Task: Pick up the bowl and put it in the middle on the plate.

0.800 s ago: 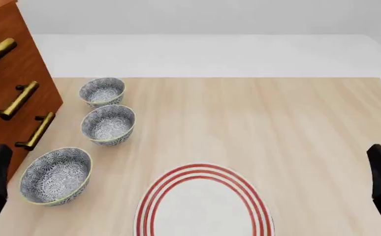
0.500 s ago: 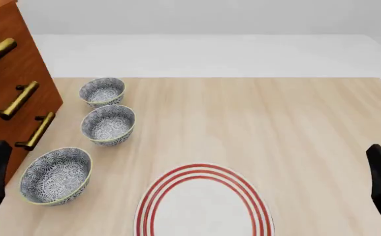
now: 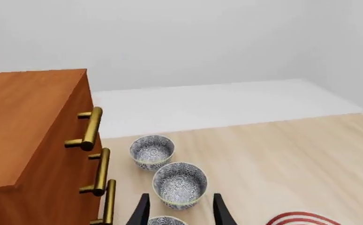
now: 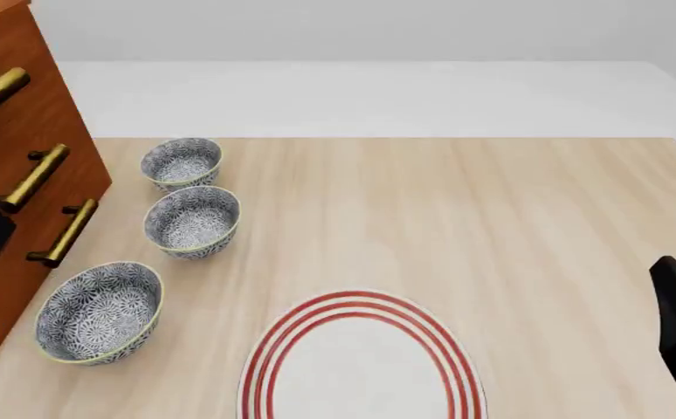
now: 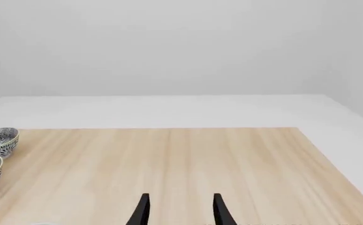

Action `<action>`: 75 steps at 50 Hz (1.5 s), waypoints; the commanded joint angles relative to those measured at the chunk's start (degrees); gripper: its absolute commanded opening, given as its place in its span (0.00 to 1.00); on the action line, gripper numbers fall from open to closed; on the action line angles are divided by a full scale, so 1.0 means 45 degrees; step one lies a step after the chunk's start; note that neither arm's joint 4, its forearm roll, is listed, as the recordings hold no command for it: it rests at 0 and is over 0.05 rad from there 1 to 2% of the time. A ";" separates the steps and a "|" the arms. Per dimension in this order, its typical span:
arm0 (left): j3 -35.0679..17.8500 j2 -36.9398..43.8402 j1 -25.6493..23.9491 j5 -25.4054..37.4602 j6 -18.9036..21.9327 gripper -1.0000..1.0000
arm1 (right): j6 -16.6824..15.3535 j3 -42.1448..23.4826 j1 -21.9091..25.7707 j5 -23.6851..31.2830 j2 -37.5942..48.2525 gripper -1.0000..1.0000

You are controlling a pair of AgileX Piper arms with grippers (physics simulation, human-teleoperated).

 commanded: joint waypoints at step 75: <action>-0.5499 1.4326 -0.2405 -0.0556 0.2629 1.00 | 0.0114 -0.0006 -0.0011 0.0012 0.0075 1.00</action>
